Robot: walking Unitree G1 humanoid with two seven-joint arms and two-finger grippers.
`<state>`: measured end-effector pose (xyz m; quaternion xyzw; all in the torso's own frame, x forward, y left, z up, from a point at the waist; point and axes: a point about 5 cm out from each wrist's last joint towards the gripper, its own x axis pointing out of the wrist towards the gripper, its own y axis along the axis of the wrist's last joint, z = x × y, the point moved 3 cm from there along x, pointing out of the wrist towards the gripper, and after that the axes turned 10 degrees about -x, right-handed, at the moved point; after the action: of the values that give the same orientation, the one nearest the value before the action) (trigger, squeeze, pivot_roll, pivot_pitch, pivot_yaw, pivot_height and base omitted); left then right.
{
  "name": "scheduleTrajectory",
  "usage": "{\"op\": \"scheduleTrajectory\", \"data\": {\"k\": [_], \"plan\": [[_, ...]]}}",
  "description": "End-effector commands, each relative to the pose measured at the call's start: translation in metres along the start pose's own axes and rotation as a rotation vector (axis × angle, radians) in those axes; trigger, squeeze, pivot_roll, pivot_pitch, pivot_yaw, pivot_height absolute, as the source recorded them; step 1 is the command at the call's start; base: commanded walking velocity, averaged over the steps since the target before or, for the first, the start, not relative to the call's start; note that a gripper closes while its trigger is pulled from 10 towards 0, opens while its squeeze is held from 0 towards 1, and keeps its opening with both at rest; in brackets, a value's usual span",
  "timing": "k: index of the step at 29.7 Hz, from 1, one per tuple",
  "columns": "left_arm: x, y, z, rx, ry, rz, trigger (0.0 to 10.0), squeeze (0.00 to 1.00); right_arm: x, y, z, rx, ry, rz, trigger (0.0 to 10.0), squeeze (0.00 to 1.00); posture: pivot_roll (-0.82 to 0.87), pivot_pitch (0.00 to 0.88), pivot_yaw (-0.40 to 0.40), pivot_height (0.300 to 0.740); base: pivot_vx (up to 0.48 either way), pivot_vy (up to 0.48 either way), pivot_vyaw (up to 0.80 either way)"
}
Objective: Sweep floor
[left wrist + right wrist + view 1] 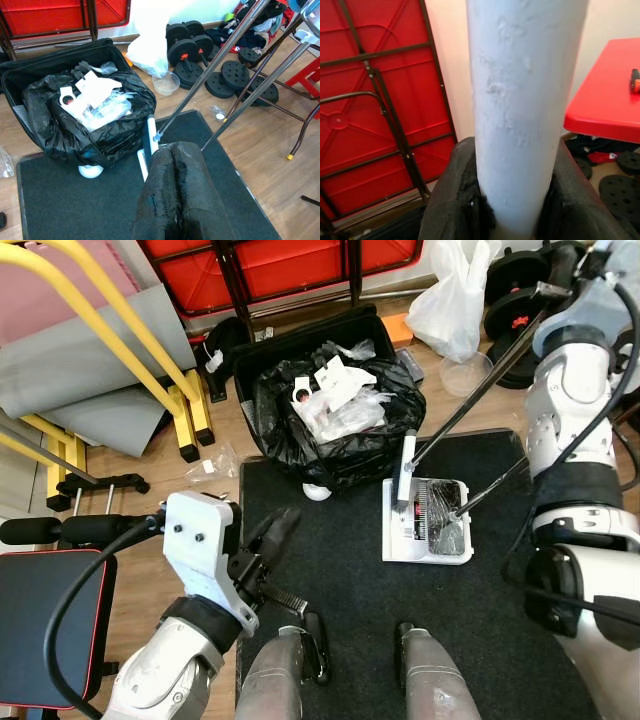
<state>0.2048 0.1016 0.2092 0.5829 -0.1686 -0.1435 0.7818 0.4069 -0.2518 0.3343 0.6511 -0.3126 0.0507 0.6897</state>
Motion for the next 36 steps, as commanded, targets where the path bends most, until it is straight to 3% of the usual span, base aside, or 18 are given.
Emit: {"op": "scheduleTrajectory", "data": {"k": [1,2,3,4,5,8,10,11,12,16,21,22,26,35,36], "plan": [[-0.001,-0.006,-0.01,-0.003,0.083,-0.017,10.0,0.0,0.002,0.016,-0.008,0.054,0.023,0.043,10.0,0.0,-0.04,0.339,0.089,0.74,0.0,0.0,0.0],[0.0,-0.006,-0.01,-0.003,0.081,-0.017,10.0,0.0,0.001,0.019,-0.018,0.084,0.071,0.042,10.0,0.0,-0.05,0.326,0.086,0.74,0.0,0.0,0.0],[0.0,-0.006,-0.01,-0.003,0.081,-0.017,10.0,0.0,0.001,0.019,-0.018,0.084,0.071,0.042,10.0,0.0,-0.05,0.326,0.086,0.74,0.0,0.0,0.0],[0.001,-0.007,-0.011,-0.003,0.079,-0.017,10.0,0.0,-0.001,0.021,-0.031,0.123,0.133,0.026,10.0,0.0,-0.06,0.317,0.084,0.74,0.0,0.0,0.0],[0.001,-0.007,-0.011,-0.003,0.079,-0.017,10.0,0.0,-0.001,0.021,-0.031,0.123,0.133,0.026,10.0,0.0,-0.06,0.317,0.084,0.74,0.0,0.0,0.0],[0.006,-0.011,-0.013,-0.001,0.072,-0.019,10.0,0.0,-0.013,0.02,-0.071,0.249,0.342,-0.067,10.0,0.0,-0.07,0.285,0.075,0.74,0.0,0.0,0.0],[0.007,-0.012,-0.014,0.0,0.07,-0.02,10.0,0.0,-0.017,0.02,-0.078,0.28,0.381,-0.087,10.0,0.0,-0.07,0.278,0.074,0.74,0.0,0.0,0.0],[0.008,-0.014,-0.015,0.001,0.068,-0.022,10.0,0.0,-0.024,0.023,-0.09,0.27,0.473,-0.094,10.0,0.0,-0.08,0.256,0.069,0.74,0.0,0.0,0.0],[0.008,-0.014,-0.015,0.001,0.068,-0.022,10.0,0.0,-0.024,0.023,-0.09,0.27,0.473,-0.094,10.0,0.0,-0.08,0.256,0.069,0.74,0.0,0.0,0.0],[0.014,-0.02,-0.024,-0.016,0.095,-0.017,10.0,0.0,-0.061,0.028,-0.127,0.206,0.843,-0.102,10.0,0.0,-0.09,0.204,0.053,0.74,0.0,0.0,0.8],[0.02,-0.022,-0.037,-0.037,0.154,0.003,10.0,0.0,-0.081,0.019,-0.138,0.11,0.995,-0.11,10.0,0.0,-0.1,0.158,0.038,0.74,0.0,0.0,0.8],[0.022,-0.021,-0.047,-0.029,0.193,0.022,10.0,0.0,-0.099,0.016,-0.143,0.038,1.115,-0.112,10.0,0.0,-0.11,0.135,0.032,0.74,0.0,0.0,0.8],[0.024,-0.02,-0.061,-0.006,0.244,0.045,10.0,0.0,-0.117,0.008,-0.144,-0.072,1.22,-0.094,10.0,0.0,-0.12,0.096,0.015,0.74,0.0,0.0,0.8],[0.025,-0.023,-0.077,0.002,0.302,0.069,10.0,0.0,-0.161,-0.004,-0.144,-0.09,1.41,-0.129,10.0,0.0,-0.13,0.048,-0.019,0.74,0.0,0.0,0.8],[0.026,-0.025,-0.081,0.009,0.311,0.075,10.0,0.0,-0.176,-0.009,-0.139,-0.094,1.483,-0.111,10.0,0.0,-0.13,0.034,-0.027,0.74,0.0,0.0,0.8]]}}
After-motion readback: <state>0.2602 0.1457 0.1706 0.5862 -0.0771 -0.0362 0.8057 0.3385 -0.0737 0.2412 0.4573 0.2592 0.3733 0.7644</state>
